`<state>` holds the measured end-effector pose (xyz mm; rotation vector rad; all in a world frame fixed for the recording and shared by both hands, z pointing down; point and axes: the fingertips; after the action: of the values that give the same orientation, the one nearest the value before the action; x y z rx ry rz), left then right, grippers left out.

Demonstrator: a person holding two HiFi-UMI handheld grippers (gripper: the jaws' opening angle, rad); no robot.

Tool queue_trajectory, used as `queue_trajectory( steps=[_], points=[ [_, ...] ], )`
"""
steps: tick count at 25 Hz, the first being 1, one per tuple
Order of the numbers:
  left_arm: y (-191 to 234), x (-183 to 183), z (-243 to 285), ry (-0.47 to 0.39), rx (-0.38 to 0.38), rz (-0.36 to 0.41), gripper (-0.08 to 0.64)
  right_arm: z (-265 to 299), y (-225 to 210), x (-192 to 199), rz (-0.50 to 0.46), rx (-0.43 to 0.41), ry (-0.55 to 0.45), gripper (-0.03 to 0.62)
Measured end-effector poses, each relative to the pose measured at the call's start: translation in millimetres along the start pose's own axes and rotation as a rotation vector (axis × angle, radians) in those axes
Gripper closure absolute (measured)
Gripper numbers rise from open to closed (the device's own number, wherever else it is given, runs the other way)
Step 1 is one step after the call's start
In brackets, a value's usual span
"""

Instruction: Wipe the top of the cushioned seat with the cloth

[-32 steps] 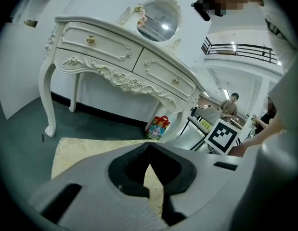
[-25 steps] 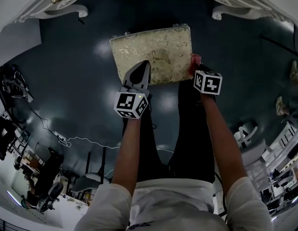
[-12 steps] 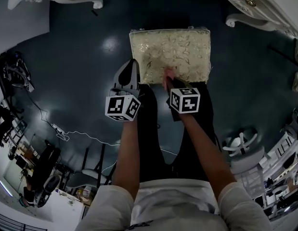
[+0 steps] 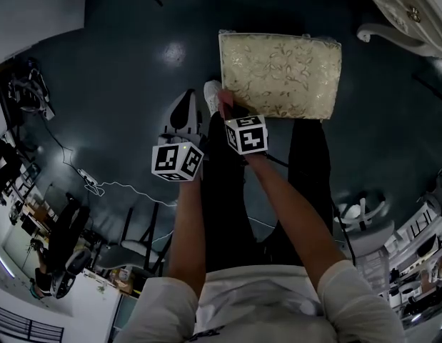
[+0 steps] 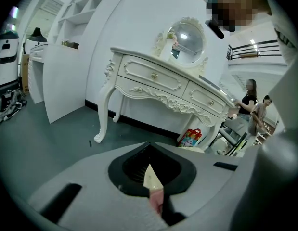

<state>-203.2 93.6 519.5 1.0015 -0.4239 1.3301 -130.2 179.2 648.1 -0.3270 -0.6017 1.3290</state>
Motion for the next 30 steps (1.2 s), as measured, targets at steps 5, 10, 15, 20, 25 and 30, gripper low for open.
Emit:
queue_trajectory(
  steps=[5,10,15,20,25,30],
  points=[
    [-10.1,4.4,6.7,-0.002,0.003,-0.025,0.546,-9.9,-9.5,1.9,-0.052,-0.002,-0.009,0.568],
    [-35.8,7.0,23.6,0.005,0.038,-0.025,0.546,-24.5,-24.9,1.7,-0.024,0.013,-0.026,0.568],
    [-61.4,15.8,36.9,0.031,0.072,-0.011,0.546,-45.8,-51.1,1.2,0.007,0.036,-0.048,0.568],
    [-84.5,27.4,46.8,0.066,0.111,0.014,0.546,-65.3,-77.6,2.1,-0.014,0.053,-0.045,0.568],
    [-108.8,35.2,59.0,0.084,0.145,0.025,0.546,-84.5,-104.2,3.1,-0.031,0.079,-0.05,0.568],
    [-135.7,44.9,71.0,0.095,0.178,0.033,0.546,-109.3,-140.3,9.1,-0.024,0.126,-0.057,0.568]
  ],
)
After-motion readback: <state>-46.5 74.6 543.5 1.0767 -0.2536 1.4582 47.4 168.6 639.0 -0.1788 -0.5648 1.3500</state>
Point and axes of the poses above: the fingertips, and each gripper's own axes: z forward along the fingers, y to its left, x out of its underside
